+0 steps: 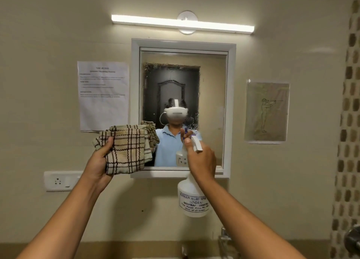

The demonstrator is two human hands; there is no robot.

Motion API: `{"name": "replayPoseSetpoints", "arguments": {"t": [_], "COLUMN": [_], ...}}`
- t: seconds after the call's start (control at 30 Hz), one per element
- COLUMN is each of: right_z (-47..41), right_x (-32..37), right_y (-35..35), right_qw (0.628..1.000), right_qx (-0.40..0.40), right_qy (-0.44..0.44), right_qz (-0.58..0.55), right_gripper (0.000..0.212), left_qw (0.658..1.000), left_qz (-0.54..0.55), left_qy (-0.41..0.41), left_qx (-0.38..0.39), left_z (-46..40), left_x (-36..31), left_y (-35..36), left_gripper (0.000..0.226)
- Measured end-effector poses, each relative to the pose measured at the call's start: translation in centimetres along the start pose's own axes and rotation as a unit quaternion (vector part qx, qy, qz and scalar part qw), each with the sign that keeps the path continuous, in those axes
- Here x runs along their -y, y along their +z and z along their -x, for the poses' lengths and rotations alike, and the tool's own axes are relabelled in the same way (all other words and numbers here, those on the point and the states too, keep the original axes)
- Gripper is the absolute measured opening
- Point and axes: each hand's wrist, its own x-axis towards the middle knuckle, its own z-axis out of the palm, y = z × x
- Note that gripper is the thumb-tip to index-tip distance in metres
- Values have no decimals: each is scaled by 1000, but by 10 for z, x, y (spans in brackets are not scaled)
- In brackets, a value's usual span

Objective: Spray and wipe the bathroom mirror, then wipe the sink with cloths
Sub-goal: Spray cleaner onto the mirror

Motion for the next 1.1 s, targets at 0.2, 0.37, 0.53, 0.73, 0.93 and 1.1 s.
{"name": "replayPoseSetpoints", "arguments": {"t": [0.2,0.37,0.53,0.73,0.93,1.1], "right_z": [33,59,69,50,29,23], "right_x": [30,37,21,-11,-53,-81], "right_y": [55,76,78,40,-12,-45], "right_qw": [998,994,994,998,996,990], "right_qx": [60,105,109,53,-16,-52], "right_qy": [-26,-13,1,40,82,105], "right_qz": [-20,-1,17,17,44,75], "right_gripper": [45,44,47,43,42,40], "left_qw": [1000,999,1000,1000,999,997], "left_qz": [-19,-21,-5,-1,8,30], "left_qy": [18,17,12,-10,-39,-57], "left_qx": [-11,-24,-20,-4,17,33], "left_z": [12,16,19,17,6,0], "left_x": [-21,-30,-24,-3,28,54], "left_y": [-31,-57,-59,-38,-11,11], "left_gripper": [39,40,38,45,40,42]}}
